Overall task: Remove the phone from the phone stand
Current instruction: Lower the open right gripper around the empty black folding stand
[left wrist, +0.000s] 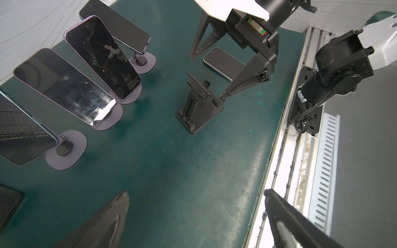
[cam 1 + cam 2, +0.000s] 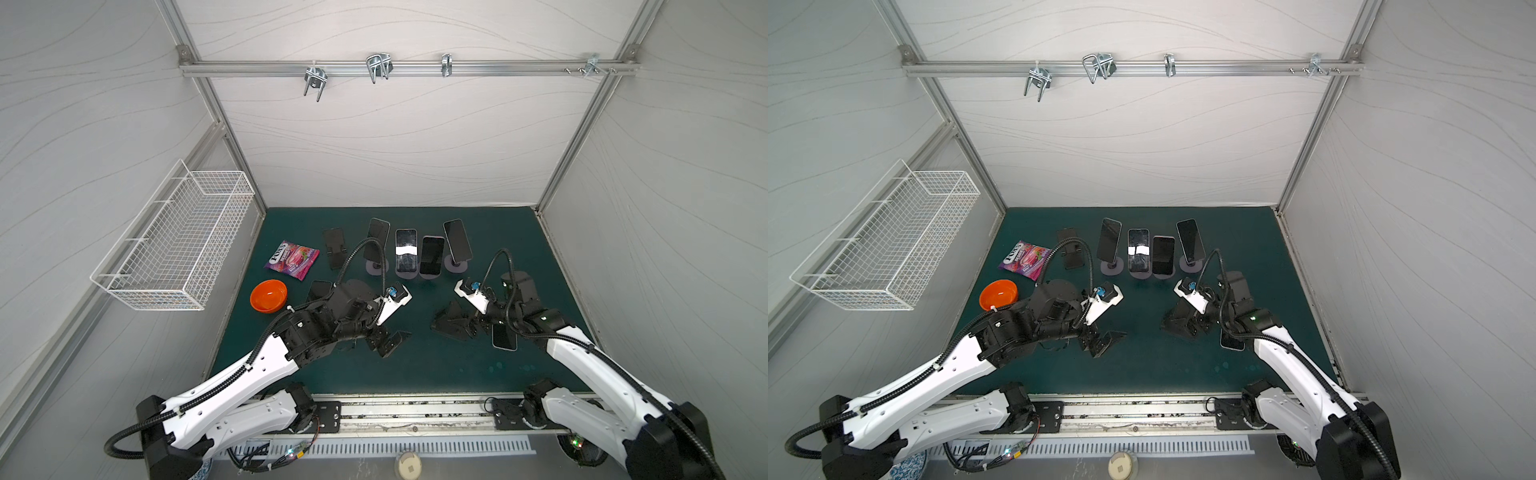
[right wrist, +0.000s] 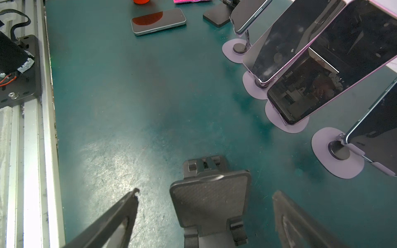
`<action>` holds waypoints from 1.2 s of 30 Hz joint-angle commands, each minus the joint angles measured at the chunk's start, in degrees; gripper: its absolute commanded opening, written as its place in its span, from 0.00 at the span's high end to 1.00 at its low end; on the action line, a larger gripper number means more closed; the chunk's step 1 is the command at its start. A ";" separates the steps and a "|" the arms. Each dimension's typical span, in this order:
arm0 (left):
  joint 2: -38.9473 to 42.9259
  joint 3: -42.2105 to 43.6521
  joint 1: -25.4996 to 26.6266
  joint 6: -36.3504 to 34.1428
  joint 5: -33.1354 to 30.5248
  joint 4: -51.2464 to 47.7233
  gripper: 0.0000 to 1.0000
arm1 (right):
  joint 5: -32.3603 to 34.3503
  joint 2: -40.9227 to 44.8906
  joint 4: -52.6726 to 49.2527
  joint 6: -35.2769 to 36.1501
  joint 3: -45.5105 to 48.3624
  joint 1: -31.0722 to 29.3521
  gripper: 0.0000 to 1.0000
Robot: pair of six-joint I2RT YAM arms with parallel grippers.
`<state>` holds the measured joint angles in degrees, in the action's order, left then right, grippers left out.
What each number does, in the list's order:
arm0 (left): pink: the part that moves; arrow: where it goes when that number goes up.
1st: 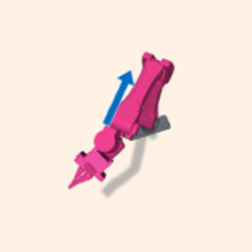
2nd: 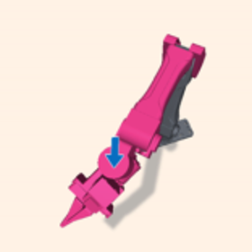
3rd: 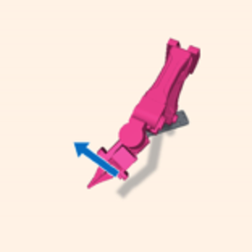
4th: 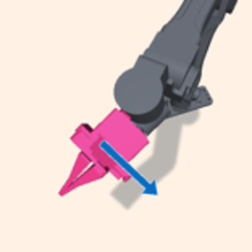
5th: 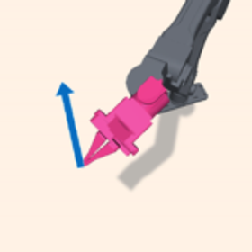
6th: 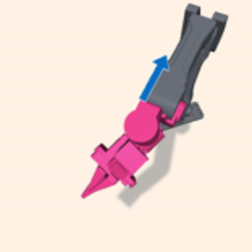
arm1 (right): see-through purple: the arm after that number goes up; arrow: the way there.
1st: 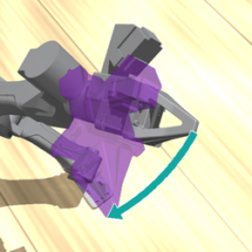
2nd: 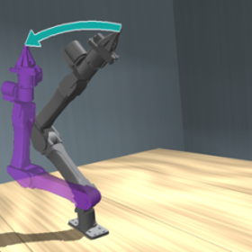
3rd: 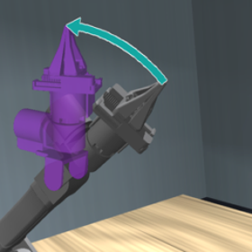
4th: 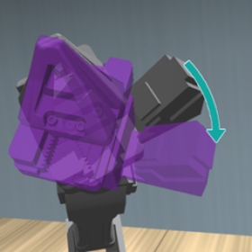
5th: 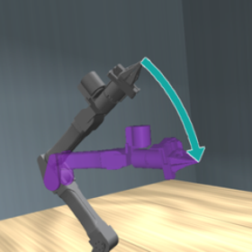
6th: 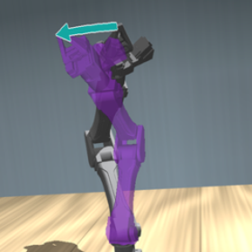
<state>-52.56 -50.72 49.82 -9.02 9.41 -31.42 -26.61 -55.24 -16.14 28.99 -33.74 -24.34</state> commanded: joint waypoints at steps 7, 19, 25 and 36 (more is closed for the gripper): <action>-2.21 -3.78 0.19 -2.56 -0.18 1.83 0.01 | -2.09 -0.58 -1.29 2.86 -1.93 0.25 0.01; -0.67 -0.70 0.25 -1.62 0.05 4.12 0.01 | -4.90 -0.92 -3.68 3.92 -1.96 0.24 0.01; -0.61 -0.21 0.20 -1.49 0.25 4.64 0.01 | -5.07 -1.11 -3.88 4.10 -1.66 0.17 0.01; -1.11 -0.71 0.20 -1.72 0.35 5.35 0.01 | -2.48 -3.72 -2.92 4.88 -3.24 0.17 0.01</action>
<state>-53.71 -50.83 49.82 -10.28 9.43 -28.77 -28.99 -58.30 -18.57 31.44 -35.64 -24.34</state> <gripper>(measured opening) 0.989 0.990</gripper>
